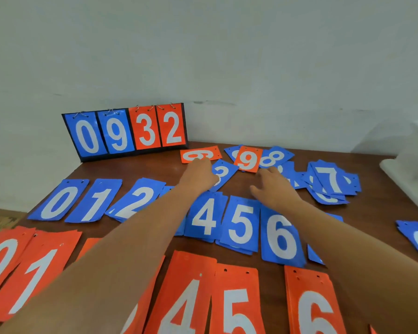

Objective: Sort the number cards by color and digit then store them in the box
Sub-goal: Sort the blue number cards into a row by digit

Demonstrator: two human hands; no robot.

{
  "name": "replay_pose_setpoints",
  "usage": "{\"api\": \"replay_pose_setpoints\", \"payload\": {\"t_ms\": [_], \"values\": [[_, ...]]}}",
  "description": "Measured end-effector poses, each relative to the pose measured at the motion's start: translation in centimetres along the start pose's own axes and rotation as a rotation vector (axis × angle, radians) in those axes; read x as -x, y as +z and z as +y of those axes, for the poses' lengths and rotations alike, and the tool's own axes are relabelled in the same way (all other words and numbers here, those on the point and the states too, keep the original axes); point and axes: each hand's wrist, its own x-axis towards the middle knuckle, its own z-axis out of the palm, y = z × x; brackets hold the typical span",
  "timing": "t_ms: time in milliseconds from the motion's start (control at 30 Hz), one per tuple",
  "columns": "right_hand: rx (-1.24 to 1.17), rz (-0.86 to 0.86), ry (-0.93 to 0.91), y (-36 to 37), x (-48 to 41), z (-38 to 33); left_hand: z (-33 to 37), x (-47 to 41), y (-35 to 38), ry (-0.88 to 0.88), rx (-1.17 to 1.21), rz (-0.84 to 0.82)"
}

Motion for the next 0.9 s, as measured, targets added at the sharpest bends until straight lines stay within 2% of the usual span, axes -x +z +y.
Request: {"api": "replay_pose_setpoints", "payload": {"t_ms": [133, 233, 400, 500, 633, 700, 833, 900], "values": [[0.072, 0.029, 0.027, 1.4, -4.0, 2.0, -0.7, -4.5, 2.3, -0.137, -0.115, -0.066], [0.101, 0.045, 0.024, 2.1, -6.4, 3.6, -1.5, -6.2, 3.4, -0.158, -0.201, -0.064], [0.057, 0.015, -0.084, 3.0, -8.7, 4.6, -2.0, -7.1, 3.8, -0.153, -0.108, -0.065], [0.052, 0.041, -0.075, 3.3, -9.4, 3.8, -2.1, -7.3, 3.3, -0.104, 0.188, 0.065], [0.373, 0.166, -0.164, 2.9, -9.1, 2.6, -1.7, -6.3, 1.8, -0.155, 0.552, 0.188], [0.400, 0.271, -0.131, 2.1, -8.7, 2.2, -1.4, -5.8, 1.4, -0.202, 0.694, 0.175], [0.130, 0.638, -0.140, -0.5, -6.6, 1.8, -0.7, -4.1, 1.0, -0.307, 0.965, 0.047], [-0.077, 0.647, -0.154, -1.6, -4.3, 0.9, -0.2, -2.6, 0.6, -0.337, 1.074, -0.007]]}}
